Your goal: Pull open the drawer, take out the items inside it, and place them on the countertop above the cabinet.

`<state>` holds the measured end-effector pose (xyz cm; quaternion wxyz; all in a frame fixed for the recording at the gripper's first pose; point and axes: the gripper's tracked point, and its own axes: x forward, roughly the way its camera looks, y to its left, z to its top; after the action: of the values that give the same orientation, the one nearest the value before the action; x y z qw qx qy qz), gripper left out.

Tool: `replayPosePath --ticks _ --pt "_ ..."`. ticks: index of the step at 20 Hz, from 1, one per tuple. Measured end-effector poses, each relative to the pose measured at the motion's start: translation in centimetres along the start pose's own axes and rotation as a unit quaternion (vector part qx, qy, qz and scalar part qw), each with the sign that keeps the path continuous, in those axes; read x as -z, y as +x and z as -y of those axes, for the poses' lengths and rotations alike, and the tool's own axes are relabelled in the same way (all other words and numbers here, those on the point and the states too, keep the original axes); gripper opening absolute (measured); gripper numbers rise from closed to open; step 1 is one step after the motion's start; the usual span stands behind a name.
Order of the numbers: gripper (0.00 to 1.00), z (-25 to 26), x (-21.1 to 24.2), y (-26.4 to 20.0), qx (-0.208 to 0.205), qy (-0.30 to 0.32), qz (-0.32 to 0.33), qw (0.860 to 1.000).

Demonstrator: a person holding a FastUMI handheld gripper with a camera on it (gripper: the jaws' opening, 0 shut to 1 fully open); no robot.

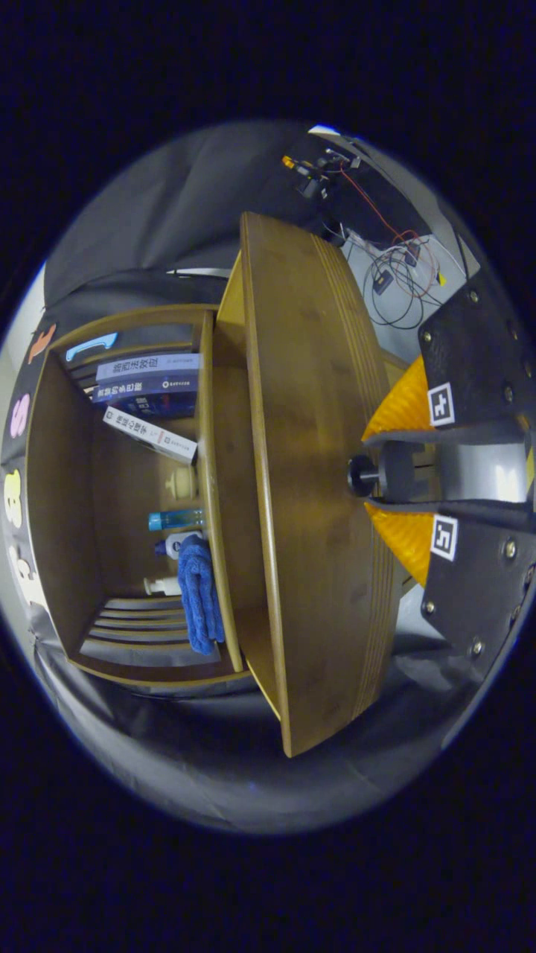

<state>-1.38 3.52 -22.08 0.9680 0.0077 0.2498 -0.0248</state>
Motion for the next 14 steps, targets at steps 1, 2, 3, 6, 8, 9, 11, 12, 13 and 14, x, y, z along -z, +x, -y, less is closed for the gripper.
replayPosePath --ticks 1,2,3,6,8,9,11,12,13,14 --pt "0.29 0.1 0.1 -0.5 0.003 0.001 0.001 1.0" --pt "0.29 0.2 0.4 -1.0 0.005 0.001 -0.004 1.0" --pt "0.3 0.2 0.4 -1.3 0.008 0.004 -0.004 1.0" --pt "0.29 0.4 0.8 -1.6 0.018 0.005 -0.009 1.0" --pt "0.3 0.2 0.8 -1.7 0.014 0.008 -0.011 1.0" --pt "0.3 0.2 0.8 -1.7 0.01 0.011 -0.009 1.0" --pt "0.29 0.2 0.8 -1.8 0.004 0.015 -0.007 1.0" --pt "0.29 0.2 0.7 -1.7 0.002 0.016 -0.006 1.0" --pt "0.3 0.2 0.8 -1.7 0.001 0.016 -0.004 1.0" --pt "0.29 0.3 0.7 -1.7 0.001 0.015 -0.004 1.0"
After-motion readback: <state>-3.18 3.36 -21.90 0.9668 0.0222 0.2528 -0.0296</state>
